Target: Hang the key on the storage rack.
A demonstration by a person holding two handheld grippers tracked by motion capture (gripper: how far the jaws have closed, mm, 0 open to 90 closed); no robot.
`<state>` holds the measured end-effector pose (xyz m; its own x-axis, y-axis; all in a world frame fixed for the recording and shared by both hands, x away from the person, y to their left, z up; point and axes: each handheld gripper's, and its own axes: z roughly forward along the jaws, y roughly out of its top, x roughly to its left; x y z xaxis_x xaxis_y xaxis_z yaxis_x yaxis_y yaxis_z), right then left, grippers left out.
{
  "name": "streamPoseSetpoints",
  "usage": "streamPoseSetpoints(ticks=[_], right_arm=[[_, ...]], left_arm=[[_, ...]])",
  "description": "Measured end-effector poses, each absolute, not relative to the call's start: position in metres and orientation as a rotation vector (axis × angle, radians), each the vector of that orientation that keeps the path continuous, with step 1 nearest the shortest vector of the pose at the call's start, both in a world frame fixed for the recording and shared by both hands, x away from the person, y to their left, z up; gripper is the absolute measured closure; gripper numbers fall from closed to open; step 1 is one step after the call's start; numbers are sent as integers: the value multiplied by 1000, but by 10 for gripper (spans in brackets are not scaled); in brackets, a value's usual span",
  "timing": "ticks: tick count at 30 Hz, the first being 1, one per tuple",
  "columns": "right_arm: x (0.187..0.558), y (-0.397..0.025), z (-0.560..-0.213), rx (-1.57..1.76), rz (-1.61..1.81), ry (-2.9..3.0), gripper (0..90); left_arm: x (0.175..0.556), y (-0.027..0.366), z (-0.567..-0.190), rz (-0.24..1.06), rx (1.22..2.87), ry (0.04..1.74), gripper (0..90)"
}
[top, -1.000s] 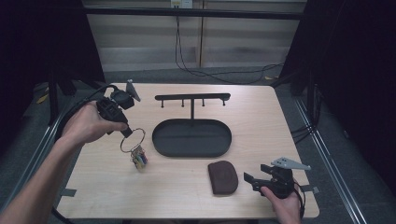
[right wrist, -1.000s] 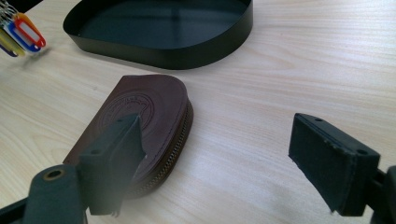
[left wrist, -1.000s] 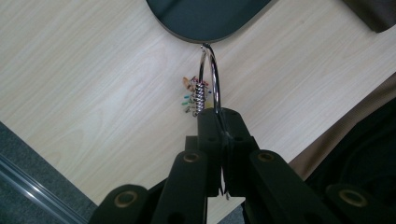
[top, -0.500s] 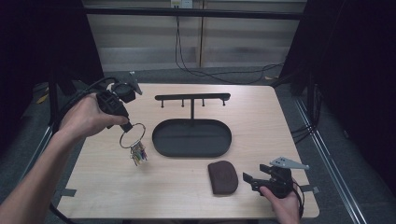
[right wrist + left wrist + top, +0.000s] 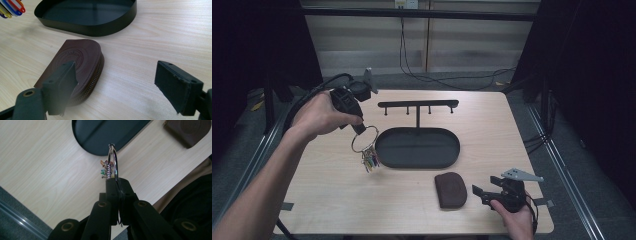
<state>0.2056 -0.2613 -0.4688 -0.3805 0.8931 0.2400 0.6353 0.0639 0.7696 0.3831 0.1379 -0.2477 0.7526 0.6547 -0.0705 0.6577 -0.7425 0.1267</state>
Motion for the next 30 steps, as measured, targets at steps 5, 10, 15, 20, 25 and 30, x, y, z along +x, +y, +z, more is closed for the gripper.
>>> streamPoseSetpoints(ticks=[5, 10, 15, 20, 25, 30], right_arm=[[206, -261, -469, 1538, 1218, 2052, 174], [206, -261, -469, 1539, 1217, 2052, 174], [206, -262, -470, 1546, 1215, 2058, 174], [205, -262, -470, 1545, 1219, 2058, 174], [205, -262, -470, 1541, 1219, 2062, 174], [204, -261, -469, 1538, 1221, 2067, 174]], left_arm=[[386, 130, -249, -43, 2803, 1027, 884], [396, 126, -251, -56, 2782, 1039, 885], [410, 119, -260, -83, 2775, 1055, 885], [423, 110, -266, -102, 2769, 1062, 885], [432, 106, -261, -104, 2755, 1058, 885], [443, 103, -262, -129, 2738, 1072, 884]])
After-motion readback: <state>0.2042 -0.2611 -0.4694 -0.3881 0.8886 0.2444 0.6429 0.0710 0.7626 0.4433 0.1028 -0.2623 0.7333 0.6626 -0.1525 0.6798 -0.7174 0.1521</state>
